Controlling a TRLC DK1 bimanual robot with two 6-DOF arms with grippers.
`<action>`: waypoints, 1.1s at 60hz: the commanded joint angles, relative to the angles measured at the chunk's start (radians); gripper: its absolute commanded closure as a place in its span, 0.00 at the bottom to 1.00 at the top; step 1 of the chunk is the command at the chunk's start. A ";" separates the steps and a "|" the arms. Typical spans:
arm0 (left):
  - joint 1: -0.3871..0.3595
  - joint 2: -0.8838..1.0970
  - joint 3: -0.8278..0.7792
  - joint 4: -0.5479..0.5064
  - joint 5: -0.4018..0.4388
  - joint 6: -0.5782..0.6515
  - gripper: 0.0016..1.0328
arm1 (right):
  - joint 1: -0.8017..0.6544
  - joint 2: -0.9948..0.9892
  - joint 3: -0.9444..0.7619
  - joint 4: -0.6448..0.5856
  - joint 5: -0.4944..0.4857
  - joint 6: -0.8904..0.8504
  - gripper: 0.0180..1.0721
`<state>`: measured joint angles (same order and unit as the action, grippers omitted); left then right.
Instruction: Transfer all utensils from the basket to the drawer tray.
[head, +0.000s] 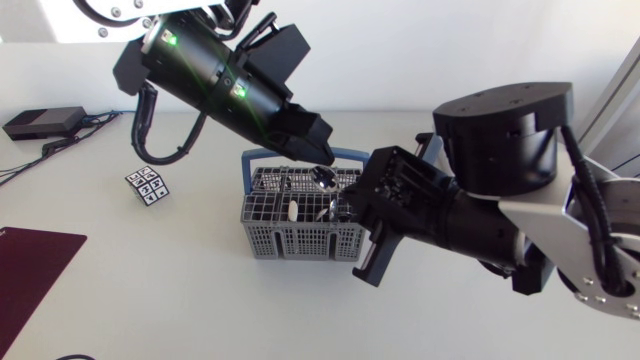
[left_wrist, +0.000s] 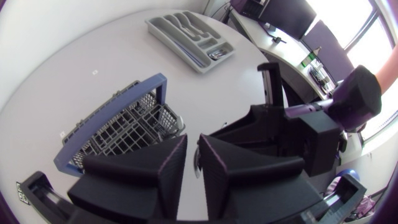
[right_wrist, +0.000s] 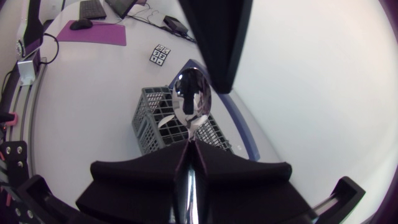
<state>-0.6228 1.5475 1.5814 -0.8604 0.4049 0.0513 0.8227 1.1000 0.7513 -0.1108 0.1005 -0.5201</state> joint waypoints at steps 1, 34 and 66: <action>0.031 -0.004 0.057 0.011 0.009 -0.027 0.59 | -0.008 -0.022 -0.012 -0.029 -0.027 0.012 0.95; 0.120 -0.050 0.035 0.043 0.000 0.044 0.21 | -0.608 -0.140 -0.009 -0.357 -0.596 -0.284 0.95; -0.087 -0.081 -0.184 0.107 -0.308 0.200 0.21 | -1.221 0.245 0.128 -0.630 -0.823 -0.995 0.95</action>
<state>-0.6846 1.4906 1.4483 -0.7723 0.1249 0.2230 -0.3386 1.2743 0.8131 -0.7067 -0.7074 -1.3705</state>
